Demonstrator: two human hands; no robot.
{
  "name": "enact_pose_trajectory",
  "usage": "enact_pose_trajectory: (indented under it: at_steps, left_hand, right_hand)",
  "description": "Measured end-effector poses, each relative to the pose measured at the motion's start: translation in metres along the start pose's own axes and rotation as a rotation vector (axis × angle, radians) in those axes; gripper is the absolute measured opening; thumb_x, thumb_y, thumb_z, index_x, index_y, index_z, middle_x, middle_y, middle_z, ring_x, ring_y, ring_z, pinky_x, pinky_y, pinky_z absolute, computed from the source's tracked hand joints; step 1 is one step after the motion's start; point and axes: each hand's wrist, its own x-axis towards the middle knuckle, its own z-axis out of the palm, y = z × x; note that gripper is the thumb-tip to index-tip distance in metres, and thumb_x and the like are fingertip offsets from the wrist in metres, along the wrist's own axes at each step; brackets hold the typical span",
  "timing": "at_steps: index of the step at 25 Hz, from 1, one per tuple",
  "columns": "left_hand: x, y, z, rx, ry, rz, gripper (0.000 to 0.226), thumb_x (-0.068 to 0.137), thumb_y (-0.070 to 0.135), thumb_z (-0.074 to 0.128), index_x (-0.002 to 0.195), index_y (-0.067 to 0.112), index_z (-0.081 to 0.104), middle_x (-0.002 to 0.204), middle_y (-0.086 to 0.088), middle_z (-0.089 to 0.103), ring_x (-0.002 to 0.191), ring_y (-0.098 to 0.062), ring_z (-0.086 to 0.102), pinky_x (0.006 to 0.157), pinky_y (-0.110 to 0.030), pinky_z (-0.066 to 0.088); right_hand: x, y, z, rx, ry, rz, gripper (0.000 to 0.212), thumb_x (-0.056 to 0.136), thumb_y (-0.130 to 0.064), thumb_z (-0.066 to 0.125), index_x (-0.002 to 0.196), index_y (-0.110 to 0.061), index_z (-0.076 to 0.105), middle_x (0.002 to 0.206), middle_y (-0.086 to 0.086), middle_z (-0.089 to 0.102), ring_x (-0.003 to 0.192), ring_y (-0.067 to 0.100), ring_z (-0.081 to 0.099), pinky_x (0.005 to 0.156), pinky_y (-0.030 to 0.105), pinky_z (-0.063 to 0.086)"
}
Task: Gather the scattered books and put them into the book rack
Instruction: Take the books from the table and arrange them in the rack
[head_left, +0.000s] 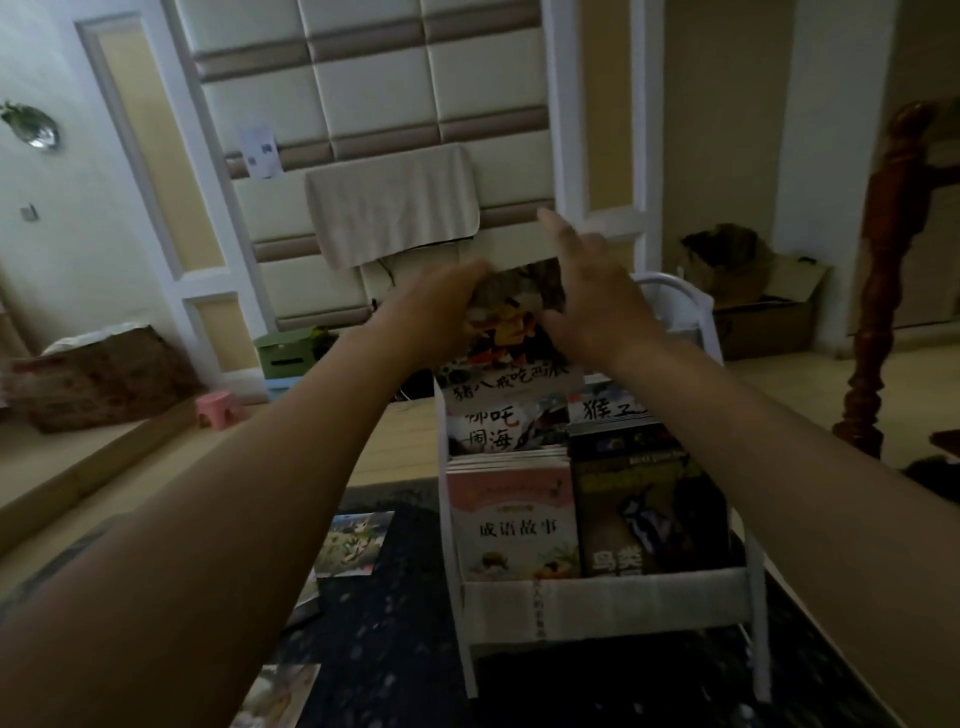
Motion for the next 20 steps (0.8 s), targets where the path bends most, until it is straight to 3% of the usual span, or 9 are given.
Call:
enact_pose_trajectory:
  at_steps: [2,6,10,13,16,20]
  left_hand:
    - [0.007,0.005,0.016,0.031,-0.067,0.006,0.042,0.083,0.025,0.071,0.120,0.025,0.052,0.110,-0.003,0.062,0.099,-0.024,0.060,0.083,-0.046,0.054]
    - [0.009,0.002,0.042,0.133,-0.074,0.068,0.040,0.085,0.020,0.069,0.121,0.022,0.053,0.117,-0.004,0.062,0.103,-0.027,0.061,0.084,-0.045,0.054]
    - [0.005,-0.014,0.070,0.256,-0.140,0.031,0.039,0.086,0.021,0.067,0.121,0.023,0.050,0.114,-0.003,0.059,0.102,-0.027,0.060,0.082,-0.044,0.054]
    - [-0.006,-0.019,0.093,0.238,-0.191,-0.016,0.041,0.087,0.017,0.067,0.124,0.019,0.048,0.118,-0.005,0.056,0.107,-0.029,0.057,0.080,-0.042,0.053]
    - [-0.014,-0.023,0.114,0.161,-0.199,0.013,0.039,0.086,0.014,0.067,0.122,0.013,0.051,0.127,-0.008,0.053,0.117,-0.029,0.053,0.085,-0.043,0.052]
    - [-0.021,-0.024,0.135,0.132,-0.136,0.029,0.036,0.082,0.012,0.071,0.116,0.013,0.057,0.122,-0.009,0.053,0.113,-0.029,0.053,0.081,-0.042,0.054]
  right_hand:
    - [-0.002,0.009,0.005,-0.078,-0.112,-0.057,0.084,0.086,-0.012,0.067,0.155,-0.028,0.022,0.133,0.017,0.043,0.117,0.037,0.051,0.091,0.044,0.046]
    - [-0.008,0.032,0.029,-0.100,-0.178,-0.099,0.053,0.089,-0.008,0.063,0.138,-0.020,0.047,0.125,0.014,0.049,0.110,0.039,0.057,0.089,0.050,0.053]
    - [-0.012,0.045,0.057,-0.125,-0.188,-0.115,0.041,0.092,-0.009,0.061,0.129,-0.018,0.049,0.117,0.012,0.050,0.101,0.037,0.059,0.078,0.043,0.054]
    - [-0.017,0.050,0.078,-0.238,-0.222,-0.117,0.042,0.092,-0.009,0.061,0.131,-0.015,0.048,0.123,0.015,0.051,0.114,0.039,0.053,0.076,0.039,0.049]
    - [-0.021,0.051,0.092,-0.422,-0.234,-0.161,0.030,0.089,-0.005,0.060,0.119,-0.011,0.056,0.119,0.013,0.060,0.128,0.038,0.046,0.083,0.045,0.053]
    - [-0.023,0.053,0.101,-0.567,-0.285,-0.155,0.018,0.092,-0.010,0.056,0.108,-0.014,0.062,0.118,0.009,0.061,0.111,0.031,0.058,0.084,0.041,0.049]
